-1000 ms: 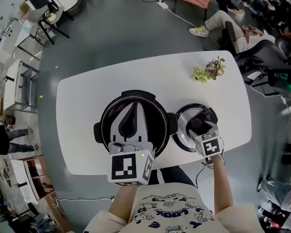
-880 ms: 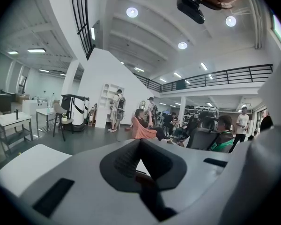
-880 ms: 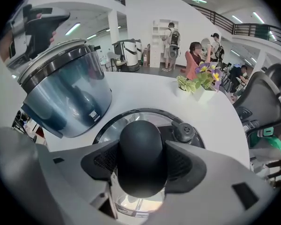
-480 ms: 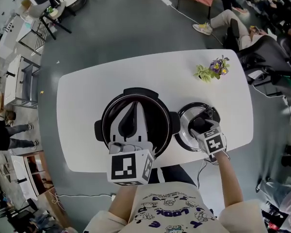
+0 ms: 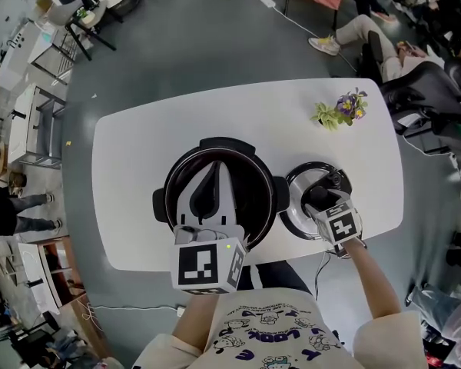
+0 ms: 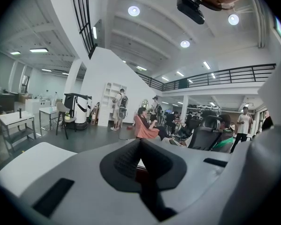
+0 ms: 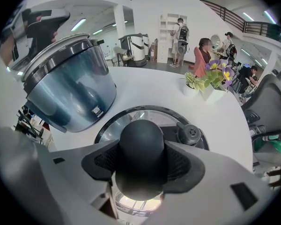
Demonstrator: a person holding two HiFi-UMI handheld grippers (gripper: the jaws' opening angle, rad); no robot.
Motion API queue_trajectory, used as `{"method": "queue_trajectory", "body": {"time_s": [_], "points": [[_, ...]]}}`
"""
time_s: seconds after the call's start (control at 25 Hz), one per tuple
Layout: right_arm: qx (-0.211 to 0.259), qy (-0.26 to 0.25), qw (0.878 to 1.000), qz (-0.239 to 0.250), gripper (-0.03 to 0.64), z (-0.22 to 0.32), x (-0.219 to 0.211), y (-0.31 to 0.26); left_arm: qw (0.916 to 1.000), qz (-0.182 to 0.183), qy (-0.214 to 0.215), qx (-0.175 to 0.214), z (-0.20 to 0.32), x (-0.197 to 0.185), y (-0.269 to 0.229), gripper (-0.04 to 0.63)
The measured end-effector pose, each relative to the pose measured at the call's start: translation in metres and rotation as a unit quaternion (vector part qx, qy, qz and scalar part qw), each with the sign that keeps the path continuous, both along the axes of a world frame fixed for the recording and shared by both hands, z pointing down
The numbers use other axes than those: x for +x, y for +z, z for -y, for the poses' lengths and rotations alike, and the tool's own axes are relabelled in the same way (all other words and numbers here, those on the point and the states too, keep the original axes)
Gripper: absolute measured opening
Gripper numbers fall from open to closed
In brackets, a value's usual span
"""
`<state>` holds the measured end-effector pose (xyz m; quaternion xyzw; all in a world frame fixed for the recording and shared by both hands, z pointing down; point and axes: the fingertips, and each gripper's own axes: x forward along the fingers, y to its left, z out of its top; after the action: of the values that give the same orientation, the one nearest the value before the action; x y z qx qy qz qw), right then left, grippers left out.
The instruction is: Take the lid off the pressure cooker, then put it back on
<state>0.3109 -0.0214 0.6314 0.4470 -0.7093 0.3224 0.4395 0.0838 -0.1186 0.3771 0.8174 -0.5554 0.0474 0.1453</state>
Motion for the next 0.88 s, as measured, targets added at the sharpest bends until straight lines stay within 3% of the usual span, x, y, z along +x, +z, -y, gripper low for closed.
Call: {"method": "queue_trajectory", "body": {"time_s": [0.48,0.88], "points": [[-0.025,-0.005,1.0,0.0,0.294,-0.004,0.009,-0.004,0.9999,0.003,-0.015,0.003,-0.005,-0.019,-0.003,0.014],[-0.005,0.027,0.999,0.024,0.293,-0.004,0.019,-0.063,0.9998,-0.003,-0.014,0.012,-0.009,-0.024,-0.014,0.014]]}}
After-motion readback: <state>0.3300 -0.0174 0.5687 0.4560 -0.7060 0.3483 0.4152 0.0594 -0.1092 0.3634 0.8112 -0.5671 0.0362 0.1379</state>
